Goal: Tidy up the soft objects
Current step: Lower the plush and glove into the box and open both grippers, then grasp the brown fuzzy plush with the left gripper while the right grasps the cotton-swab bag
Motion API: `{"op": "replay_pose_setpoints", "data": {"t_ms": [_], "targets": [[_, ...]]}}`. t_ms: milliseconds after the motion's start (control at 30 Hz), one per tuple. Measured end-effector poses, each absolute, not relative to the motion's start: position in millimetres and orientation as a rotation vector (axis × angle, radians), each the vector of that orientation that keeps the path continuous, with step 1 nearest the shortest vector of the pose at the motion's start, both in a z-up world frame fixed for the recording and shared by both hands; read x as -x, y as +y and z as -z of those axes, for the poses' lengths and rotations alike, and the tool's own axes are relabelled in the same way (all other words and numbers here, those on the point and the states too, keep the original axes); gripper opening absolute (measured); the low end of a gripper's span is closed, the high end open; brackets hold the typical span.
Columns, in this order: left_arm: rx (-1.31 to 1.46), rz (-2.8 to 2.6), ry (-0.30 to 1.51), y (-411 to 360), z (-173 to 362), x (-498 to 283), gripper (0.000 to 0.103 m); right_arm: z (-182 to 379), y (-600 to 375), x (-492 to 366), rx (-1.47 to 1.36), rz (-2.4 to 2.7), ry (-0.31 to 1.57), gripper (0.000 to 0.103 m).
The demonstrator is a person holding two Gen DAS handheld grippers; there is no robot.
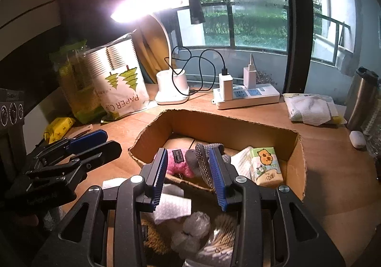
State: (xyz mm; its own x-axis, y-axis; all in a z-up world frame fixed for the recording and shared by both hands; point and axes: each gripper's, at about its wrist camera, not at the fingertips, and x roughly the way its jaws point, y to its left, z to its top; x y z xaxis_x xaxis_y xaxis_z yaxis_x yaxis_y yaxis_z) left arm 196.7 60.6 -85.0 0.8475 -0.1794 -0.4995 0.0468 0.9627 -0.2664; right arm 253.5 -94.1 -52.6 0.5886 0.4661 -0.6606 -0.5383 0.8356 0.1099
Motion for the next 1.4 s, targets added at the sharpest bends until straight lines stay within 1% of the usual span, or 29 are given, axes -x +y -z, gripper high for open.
{"op": "replay_pose_setpoints", "data": {"t_ms": [67, 133, 167, 667, 1100, 1200, 1233, 1400], "targets": [[0.250, 0.123, 0.546, 59, 84, -192, 0.055, 51, -96, -248, 0.105, -0.584, 0.734, 0.039], [0.256, 0.130, 0.543, 58, 84, -188, 0.069, 50, -98, -244, 0.105, -0.583, 0.731, 0.039], [0.264, 0.134, 0.539, 58, 84, -185, 0.070, 50, -100, -242, 0.105, -0.581, 0.730, 0.039], [0.249, 0.138, 0.558, 41, 90, -162, 0.070, 54, -122, -215, 0.088, -0.556, 0.730, 0.039], [0.234, 0.136, 0.615, 18, 113, -152, 0.070, 79, -153, -202, 0.055, -0.523, 0.772, 0.041], [0.226, 0.142, 0.632, 12, 118, -152, 0.070, 84, -159, -202, 0.046, -0.514, 0.780, 0.044], [0.222, 0.145, 0.637, 10, 119, -153, 0.070, 85, -161, -202, 0.041, -0.510, 0.782, 0.049], [0.208, 0.149, 0.673, 3, 129, -156, 0.070, 93, -172, -203, 0.018, -0.493, 0.794, 0.049]]}}
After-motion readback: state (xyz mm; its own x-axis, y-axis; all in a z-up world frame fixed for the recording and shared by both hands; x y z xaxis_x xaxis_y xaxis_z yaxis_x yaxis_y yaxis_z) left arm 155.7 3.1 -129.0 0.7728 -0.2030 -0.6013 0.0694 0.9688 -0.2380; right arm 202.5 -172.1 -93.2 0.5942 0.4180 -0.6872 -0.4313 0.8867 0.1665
